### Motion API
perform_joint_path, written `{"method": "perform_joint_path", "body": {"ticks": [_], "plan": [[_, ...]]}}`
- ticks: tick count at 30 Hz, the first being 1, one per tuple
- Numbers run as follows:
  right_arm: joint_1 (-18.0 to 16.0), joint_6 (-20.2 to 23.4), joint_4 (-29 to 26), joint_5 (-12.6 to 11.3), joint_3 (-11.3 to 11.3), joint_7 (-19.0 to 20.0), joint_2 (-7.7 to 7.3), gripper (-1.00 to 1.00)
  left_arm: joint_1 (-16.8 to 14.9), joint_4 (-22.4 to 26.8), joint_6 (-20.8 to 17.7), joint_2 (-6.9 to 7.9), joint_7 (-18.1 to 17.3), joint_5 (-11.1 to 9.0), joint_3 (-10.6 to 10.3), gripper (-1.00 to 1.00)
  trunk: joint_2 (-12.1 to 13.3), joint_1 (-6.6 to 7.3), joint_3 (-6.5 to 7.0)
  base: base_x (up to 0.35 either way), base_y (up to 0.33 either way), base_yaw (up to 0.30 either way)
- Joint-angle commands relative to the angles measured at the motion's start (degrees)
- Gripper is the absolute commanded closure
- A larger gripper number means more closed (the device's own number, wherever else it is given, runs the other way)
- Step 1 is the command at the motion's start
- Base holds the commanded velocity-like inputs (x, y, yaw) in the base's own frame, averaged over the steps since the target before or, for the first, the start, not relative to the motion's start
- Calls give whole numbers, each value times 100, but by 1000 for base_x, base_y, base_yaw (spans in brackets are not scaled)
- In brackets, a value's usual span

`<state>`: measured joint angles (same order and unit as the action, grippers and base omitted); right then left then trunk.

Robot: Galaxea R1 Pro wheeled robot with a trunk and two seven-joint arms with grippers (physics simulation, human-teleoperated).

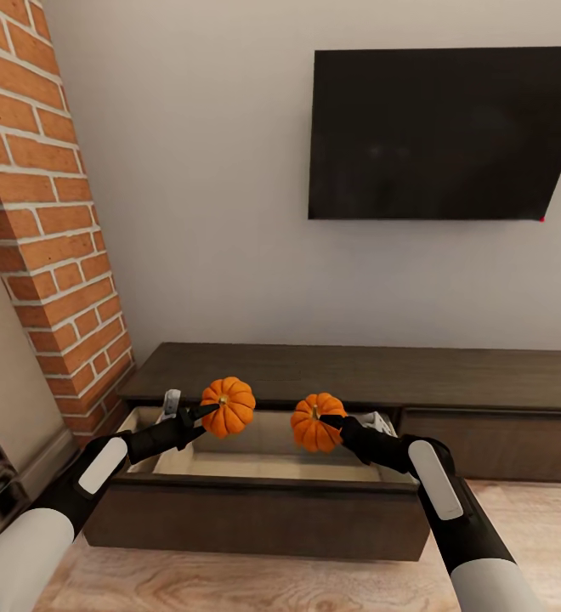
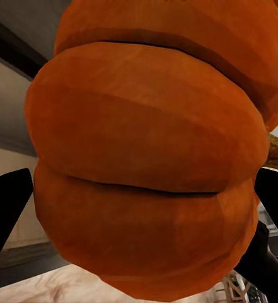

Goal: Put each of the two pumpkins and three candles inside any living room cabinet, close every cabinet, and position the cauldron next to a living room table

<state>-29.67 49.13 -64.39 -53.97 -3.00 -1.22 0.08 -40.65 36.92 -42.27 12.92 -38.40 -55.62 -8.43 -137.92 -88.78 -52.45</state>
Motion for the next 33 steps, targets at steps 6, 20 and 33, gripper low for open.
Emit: {"method": "perform_joint_path", "body": {"ticks": [6, 20, 33], "plan": [[-3, 26, -4, -27, -8, 19, 1, 100, -4, -1, -26, 1, 6, -46, -19, 100, -3, 1, -6, 113, 0, 0], [-3, 26, -4, -31, -8, 26, 1, 100, -5, -1, -19, -6, 8, -46, -19, 100, -3, 1, -6, 89, 0, 0], [-3, 26, -4, -32, -8, 26, 1, 100, -3, -1, -25, 0, 8, -46, -19, 100, -163, -87, -78, 7, 0, 0]]}}
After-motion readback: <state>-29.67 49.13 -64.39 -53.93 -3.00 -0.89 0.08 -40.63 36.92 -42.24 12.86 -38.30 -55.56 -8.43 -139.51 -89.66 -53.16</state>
